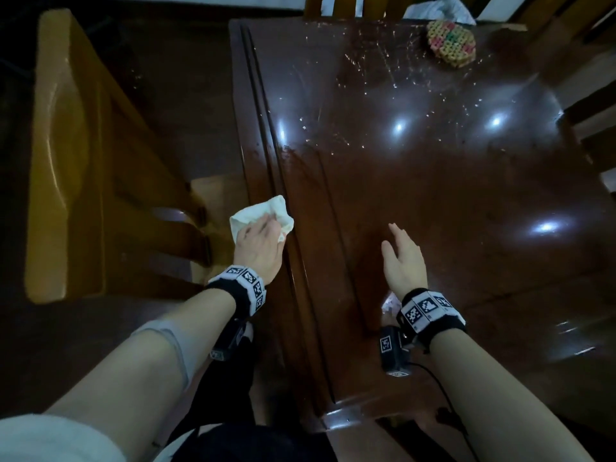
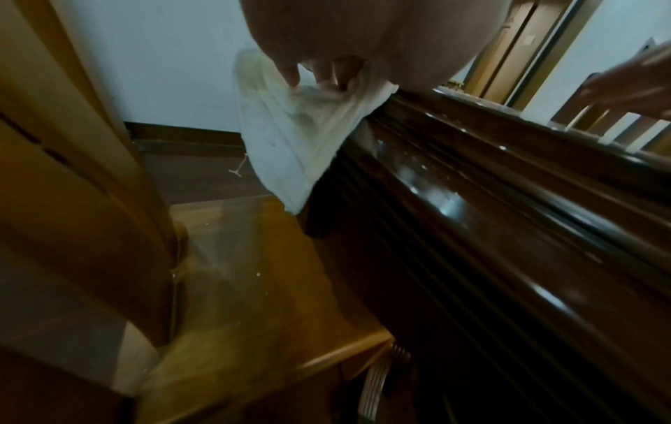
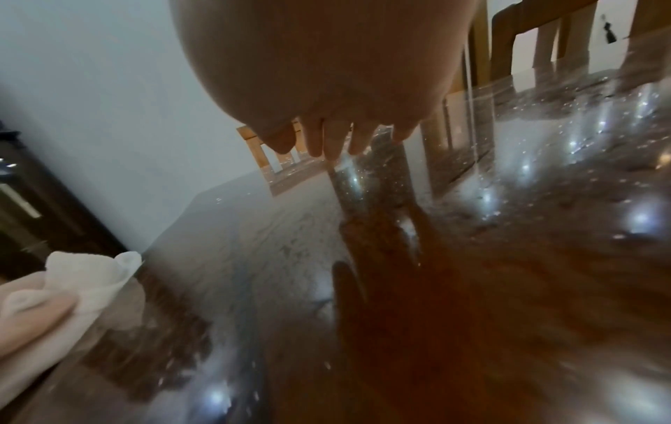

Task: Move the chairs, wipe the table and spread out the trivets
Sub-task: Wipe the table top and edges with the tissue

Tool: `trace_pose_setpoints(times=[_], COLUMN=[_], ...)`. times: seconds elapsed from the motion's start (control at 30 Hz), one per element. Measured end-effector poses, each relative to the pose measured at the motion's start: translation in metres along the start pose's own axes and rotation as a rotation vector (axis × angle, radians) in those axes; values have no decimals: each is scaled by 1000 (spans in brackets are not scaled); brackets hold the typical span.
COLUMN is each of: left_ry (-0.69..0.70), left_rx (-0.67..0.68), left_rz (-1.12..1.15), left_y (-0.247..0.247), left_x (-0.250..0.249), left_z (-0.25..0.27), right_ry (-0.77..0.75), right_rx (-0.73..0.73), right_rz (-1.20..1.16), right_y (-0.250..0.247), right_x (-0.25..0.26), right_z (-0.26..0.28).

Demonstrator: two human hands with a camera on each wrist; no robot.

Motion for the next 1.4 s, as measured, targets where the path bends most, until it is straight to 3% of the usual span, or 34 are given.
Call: trace_pose_setpoints(times=[0.33,0.63,0.87,0.97,1.03,1.13,1.2,1.27,1.4], left_ry=[-102,-54,9,-37,-139,-297,-391,-516,-575], left_rx=[42,36,246,415,521,564,482,302,-35], left_rz=[12,14,118,358,691,1066,1189,1290,1181], left_y=[33,52,46,43,46,38,22,9,-6], left_x=[-56,-85,-86,-81,-73,-60,-49,-31,1], left_z=[113,190,238,252,262,269,266,256,227], right_ry=[-162,-166,-123,-87,-73,-60,-45,-35,-23], right_rx=[85,147,142,165,174,164,153,139,125], right_rz=[-22,-91,-170,-193,-188,-192,-196,-195,-218], right_y=[-23,-21,-2,8,11,12,12,11,9], right_x=[-65,-91,-88,-85,-83,-80,-77,-75,-71], right_z=[68,119,159,173,180,189,193,193,191])
Point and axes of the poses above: each hand's wrist, its own z-axis away from the middle knuckle, its own y-axis out of the palm, x = y × z, the point moved 2 cm from there along -z, towards the middle knuckle, and after that the axes turned 4 degrees about y, right-handed, at the moved point
